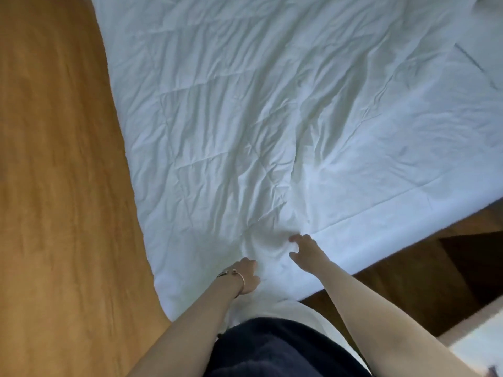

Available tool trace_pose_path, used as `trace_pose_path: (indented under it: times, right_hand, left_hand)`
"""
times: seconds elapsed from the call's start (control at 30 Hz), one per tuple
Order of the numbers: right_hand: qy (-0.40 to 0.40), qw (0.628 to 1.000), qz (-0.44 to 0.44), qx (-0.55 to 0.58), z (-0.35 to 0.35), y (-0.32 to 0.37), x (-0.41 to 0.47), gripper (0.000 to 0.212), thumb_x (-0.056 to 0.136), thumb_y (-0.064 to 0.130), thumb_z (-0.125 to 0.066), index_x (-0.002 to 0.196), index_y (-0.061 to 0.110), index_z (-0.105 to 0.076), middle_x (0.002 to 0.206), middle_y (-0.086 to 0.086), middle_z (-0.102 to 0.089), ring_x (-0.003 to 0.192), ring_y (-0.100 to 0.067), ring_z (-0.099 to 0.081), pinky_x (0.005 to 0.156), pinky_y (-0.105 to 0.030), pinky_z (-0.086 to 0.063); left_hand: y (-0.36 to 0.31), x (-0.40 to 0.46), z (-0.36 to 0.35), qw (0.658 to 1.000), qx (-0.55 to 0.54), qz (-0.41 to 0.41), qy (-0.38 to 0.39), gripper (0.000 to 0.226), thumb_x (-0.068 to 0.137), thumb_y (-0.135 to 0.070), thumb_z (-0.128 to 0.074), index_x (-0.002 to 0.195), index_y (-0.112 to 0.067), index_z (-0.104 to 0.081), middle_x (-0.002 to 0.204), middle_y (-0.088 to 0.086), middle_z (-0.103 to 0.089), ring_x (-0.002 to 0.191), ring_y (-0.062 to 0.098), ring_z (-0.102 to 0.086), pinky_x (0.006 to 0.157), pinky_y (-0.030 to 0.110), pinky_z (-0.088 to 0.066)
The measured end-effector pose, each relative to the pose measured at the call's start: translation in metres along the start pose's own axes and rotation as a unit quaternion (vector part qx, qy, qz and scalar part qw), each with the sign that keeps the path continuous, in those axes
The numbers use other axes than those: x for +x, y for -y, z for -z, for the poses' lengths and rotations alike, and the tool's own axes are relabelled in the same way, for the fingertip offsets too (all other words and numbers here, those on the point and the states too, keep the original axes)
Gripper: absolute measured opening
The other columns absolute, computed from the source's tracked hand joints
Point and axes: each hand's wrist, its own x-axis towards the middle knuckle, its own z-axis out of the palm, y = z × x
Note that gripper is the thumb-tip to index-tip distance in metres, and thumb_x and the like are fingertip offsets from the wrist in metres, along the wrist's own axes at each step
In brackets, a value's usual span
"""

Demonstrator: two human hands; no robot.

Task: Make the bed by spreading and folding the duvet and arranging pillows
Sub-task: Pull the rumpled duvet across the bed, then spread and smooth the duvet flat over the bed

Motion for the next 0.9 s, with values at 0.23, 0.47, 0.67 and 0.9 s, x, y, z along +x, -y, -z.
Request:
trace_pose_path:
  times: [0.23, 0.47, 0.67, 0.9]
  right_hand:
    - [0.111, 0.984, 0.079, -0.110, 0.069, -0.057, 0.042, 0.049, 0.094, 0.028, -0.051, 0.141, 0.026, -0.038, 0.143, 0.004, -0.041, 0.131, -0.015, -0.041, 0.101, -0.034, -0.042]
    - [0.110, 0.988, 0.061, -0.085, 0.109, -0.077, 0.047, 0.047, 0.093, 0.026, -0.054, 0.139, 0.022, -0.042, 0.139, -0.002, -0.042, 0.121, -0.020, -0.050, 0.097, -0.036, -0.047]
    - [0.077, 0.970, 0.057, -0.223, 0.126, -0.084, 0.046, 0.049, 0.096, 0.024, -0.046, 0.143, 0.023, -0.035, 0.139, -0.002, -0.038, 0.129, -0.020, -0.039, 0.096, -0.037, -0.046]
    - [0.024, 0.973, 0.112, -0.202, 0.207, -0.088, 0.085, 0.050, 0.096, 0.027, -0.048, 0.144, 0.025, -0.034, 0.140, -0.001, -0.038, 0.132, -0.019, -0.035, 0.097, -0.038, -0.042]
  left_hand:
    - [-0.086, 0.015, 0.023, 0.992, -0.038, 0.108, -0.056, 0.045, 0.092, -0.044, -0.040, 0.132, -0.024, -0.047, 0.135, -0.002, -0.050, 0.120, 0.022, -0.051, 0.096, 0.035, -0.043]
    - [-0.148, 0.036, 0.018, 0.985, -0.098, 0.088, -0.116, 0.046, 0.093, -0.046, -0.042, 0.134, -0.026, -0.044, 0.137, -0.005, -0.047, 0.123, 0.018, -0.048, 0.098, 0.036, -0.042]
    - [-0.177, 0.065, 0.024, 0.981, -0.111, 0.034, -0.154, 0.054, 0.091, -0.043, -0.046, 0.142, -0.027, -0.035, 0.143, -0.005, -0.039, 0.129, 0.016, -0.042, 0.100, 0.040, -0.043]
    - [-0.231, 0.099, 0.073, 0.969, -0.091, 0.064, -0.221, 0.057, 0.093, -0.035, -0.046, 0.146, -0.025, -0.027, 0.146, 0.000, -0.032, 0.135, 0.018, -0.034, 0.100, 0.040, -0.043]
